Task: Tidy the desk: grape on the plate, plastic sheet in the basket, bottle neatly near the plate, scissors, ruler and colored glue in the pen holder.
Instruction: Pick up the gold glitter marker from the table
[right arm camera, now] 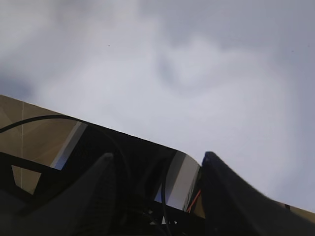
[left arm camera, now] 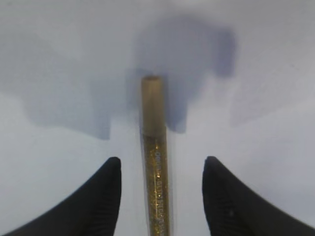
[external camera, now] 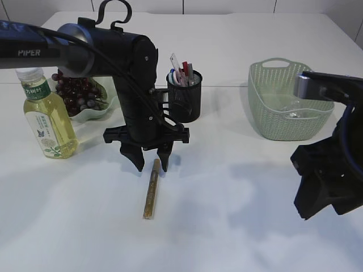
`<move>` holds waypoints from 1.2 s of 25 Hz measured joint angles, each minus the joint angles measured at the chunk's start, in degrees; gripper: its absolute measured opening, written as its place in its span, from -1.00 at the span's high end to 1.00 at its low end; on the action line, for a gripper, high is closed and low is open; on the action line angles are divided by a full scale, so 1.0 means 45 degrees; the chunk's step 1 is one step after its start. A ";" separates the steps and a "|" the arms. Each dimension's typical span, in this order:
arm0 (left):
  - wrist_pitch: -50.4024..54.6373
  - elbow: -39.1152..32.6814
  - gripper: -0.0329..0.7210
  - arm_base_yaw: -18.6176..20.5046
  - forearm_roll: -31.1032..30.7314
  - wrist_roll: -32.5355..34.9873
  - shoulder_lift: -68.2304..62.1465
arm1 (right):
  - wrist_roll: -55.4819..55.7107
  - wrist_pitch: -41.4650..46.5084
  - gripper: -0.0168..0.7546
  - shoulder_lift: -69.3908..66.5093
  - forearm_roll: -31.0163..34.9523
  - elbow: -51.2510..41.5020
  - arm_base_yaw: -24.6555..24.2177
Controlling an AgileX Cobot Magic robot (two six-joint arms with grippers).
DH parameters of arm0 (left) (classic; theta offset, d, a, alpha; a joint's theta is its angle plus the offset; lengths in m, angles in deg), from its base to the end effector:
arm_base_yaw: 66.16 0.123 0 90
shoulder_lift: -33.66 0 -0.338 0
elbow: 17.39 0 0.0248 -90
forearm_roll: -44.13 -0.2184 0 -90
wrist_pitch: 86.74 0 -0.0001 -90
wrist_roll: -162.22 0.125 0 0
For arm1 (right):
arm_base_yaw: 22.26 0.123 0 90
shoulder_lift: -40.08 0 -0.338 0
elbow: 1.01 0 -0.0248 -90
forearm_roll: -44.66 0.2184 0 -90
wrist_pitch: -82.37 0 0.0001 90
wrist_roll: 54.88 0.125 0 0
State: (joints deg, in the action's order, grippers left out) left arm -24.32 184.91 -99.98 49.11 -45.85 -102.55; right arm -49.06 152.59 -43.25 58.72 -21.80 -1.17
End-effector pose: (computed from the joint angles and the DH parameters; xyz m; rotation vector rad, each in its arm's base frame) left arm 0.3783 -0.2650 0.1667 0.0977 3.1215 -0.1564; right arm 0.1686 0.0956 0.3085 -0.2988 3.0618 0.3885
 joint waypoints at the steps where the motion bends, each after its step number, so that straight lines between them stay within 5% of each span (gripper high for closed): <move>1: 0.0000 0.0000 -0.11 0.0000 0.0000 0.0000 0.0000 | 0.0000 0.0000 -0.18 0.0000 0.0025 0.0000 0.0000; 30: -0.0030 0.0030 -0.01 0.0000 0.0214 0.0311 -0.0882 | 0.0000 0.0000 -0.18 0.0000 0.0120 0.0000 0.0000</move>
State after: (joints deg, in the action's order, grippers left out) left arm -24.46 185.04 -99.98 50.08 -44.45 -106.52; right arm -49.06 152.59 -43.25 59.26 -21.80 -1.17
